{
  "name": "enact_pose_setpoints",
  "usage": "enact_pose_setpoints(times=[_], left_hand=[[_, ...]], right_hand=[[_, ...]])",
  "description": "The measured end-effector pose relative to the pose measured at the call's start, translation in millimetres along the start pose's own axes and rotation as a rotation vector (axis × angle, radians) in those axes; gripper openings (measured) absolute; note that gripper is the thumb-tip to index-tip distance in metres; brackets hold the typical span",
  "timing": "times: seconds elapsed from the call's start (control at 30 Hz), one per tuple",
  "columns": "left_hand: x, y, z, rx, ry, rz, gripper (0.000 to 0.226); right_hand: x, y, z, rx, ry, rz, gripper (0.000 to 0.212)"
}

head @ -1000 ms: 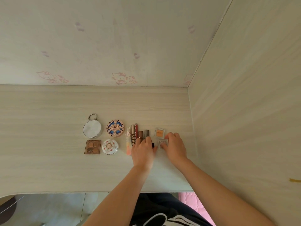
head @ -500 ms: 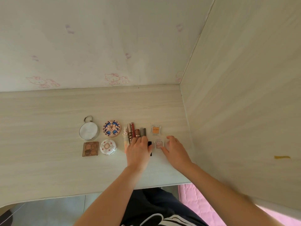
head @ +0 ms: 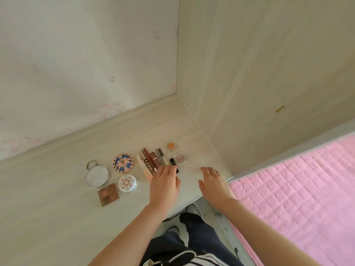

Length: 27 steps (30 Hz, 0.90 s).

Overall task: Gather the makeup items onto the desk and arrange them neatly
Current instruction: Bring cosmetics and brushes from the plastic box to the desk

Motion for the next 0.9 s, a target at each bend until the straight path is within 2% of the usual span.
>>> enact_pose_setpoints(times=[0.13,0.33,0.47,0.57,0.9], left_hand=[[-19,12,25,0.139,0.208,0.040,0.039],[-67,18,65,0.183,0.535,0.033,0.046],[-111,32,94,0.216,0.754,0.027,0.049],[-145,42,120,0.284,0.856,0.046,0.057],[-286,79,268,0.459,1.298,-0.001,0.059]], right_hand=[[1,3,47,-0.126,0.076,0.027,0.042],[-15,6,127,-0.329,0.233,0.033,0.033],[-37,18,182,-0.293,0.418,0.082,0.052],[-53,29,224,-0.244,0.530,0.090,0.055],[-124,55,429,-0.389,1.028,-0.016,0.068]])
Point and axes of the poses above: each hand's wrist, its own z-axis away from the middle knuckle, its own y-axis out of the palm, x = y × z, the point moved 8 cm from there along -z, towards the middle knuckle, and after that the axes turned 3 degrees about -x, right-handed, at the moved point
